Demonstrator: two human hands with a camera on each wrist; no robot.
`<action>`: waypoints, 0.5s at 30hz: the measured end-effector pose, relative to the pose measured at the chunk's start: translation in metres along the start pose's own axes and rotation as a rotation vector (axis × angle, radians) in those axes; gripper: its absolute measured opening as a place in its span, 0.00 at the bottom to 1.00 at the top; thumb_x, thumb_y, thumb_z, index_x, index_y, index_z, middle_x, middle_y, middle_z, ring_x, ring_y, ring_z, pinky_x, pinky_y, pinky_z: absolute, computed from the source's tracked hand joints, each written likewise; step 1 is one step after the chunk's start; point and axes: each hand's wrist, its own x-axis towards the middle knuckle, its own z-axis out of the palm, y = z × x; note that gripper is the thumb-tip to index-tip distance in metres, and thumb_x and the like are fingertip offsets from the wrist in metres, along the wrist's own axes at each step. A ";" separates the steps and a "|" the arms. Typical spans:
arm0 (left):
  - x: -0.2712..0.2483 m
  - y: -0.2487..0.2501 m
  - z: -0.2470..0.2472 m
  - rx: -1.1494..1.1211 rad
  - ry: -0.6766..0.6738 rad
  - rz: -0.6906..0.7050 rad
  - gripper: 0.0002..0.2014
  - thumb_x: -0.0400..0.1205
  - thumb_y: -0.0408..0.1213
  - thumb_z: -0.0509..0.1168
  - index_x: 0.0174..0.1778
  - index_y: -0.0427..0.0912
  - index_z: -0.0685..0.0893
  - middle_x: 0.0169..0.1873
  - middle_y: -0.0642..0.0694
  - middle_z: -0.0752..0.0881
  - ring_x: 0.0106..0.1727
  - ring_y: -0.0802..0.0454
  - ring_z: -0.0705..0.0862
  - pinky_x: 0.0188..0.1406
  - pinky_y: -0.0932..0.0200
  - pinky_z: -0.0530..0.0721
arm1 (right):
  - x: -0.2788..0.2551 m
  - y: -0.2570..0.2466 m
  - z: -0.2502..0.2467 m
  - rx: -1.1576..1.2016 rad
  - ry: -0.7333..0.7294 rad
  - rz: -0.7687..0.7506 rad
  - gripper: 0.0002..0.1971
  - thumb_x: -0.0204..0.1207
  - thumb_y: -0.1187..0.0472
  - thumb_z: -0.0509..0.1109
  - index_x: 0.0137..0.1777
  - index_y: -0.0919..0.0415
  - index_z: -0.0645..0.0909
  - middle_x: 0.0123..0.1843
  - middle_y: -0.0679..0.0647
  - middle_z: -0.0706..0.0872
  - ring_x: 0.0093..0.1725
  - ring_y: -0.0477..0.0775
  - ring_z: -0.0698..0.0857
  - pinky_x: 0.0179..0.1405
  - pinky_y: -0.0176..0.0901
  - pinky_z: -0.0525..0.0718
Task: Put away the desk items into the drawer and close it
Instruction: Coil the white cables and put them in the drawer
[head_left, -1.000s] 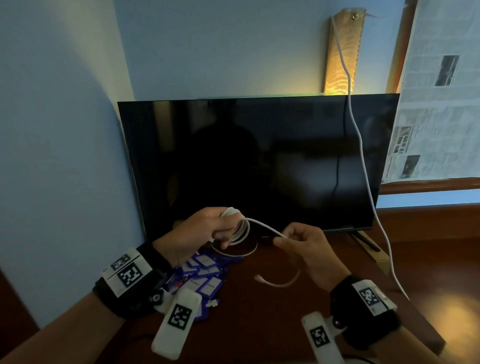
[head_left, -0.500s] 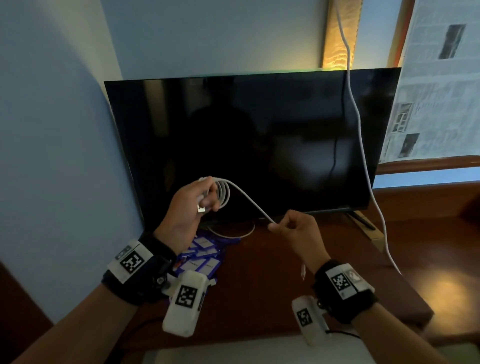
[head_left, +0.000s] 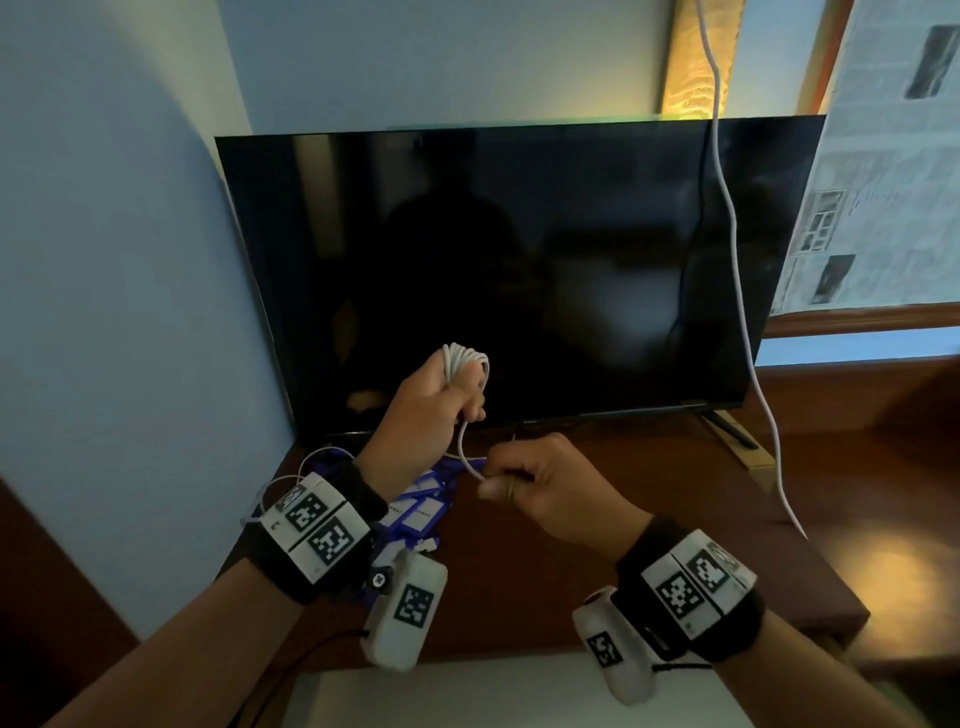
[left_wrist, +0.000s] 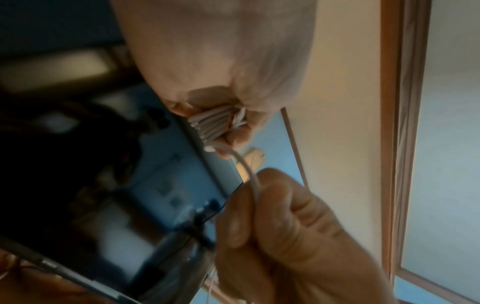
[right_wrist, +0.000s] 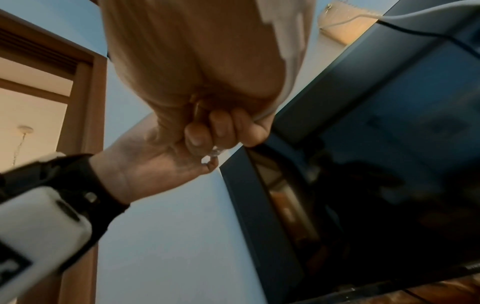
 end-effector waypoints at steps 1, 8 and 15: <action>-0.002 -0.001 0.001 0.023 -0.038 0.006 0.09 0.89 0.39 0.52 0.47 0.43 0.76 0.32 0.46 0.77 0.40 0.50 0.79 0.53 0.60 0.80 | -0.001 0.000 -0.001 0.008 0.018 -0.021 0.09 0.79 0.65 0.69 0.38 0.57 0.78 0.28 0.43 0.74 0.26 0.40 0.75 0.28 0.27 0.70; -0.011 -0.007 0.003 0.125 -0.268 -0.023 0.11 0.87 0.40 0.55 0.48 0.40 0.80 0.31 0.50 0.82 0.35 0.58 0.81 0.46 0.62 0.79 | -0.010 0.021 -0.009 0.074 0.228 -0.062 0.09 0.82 0.61 0.63 0.40 0.56 0.77 0.28 0.42 0.73 0.23 0.44 0.70 0.24 0.30 0.67; -0.016 0.000 0.006 0.057 -0.498 -0.131 0.17 0.89 0.43 0.52 0.40 0.40 0.79 0.27 0.44 0.75 0.32 0.51 0.76 0.48 0.52 0.81 | -0.020 0.033 -0.004 0.161 0.345 -0.009 0.09 0.76 0.54 0.69 0.46 0.59 0.75 0.31 0.53 0.80 0.25 0.43 0.73 0.26 0.29 0.71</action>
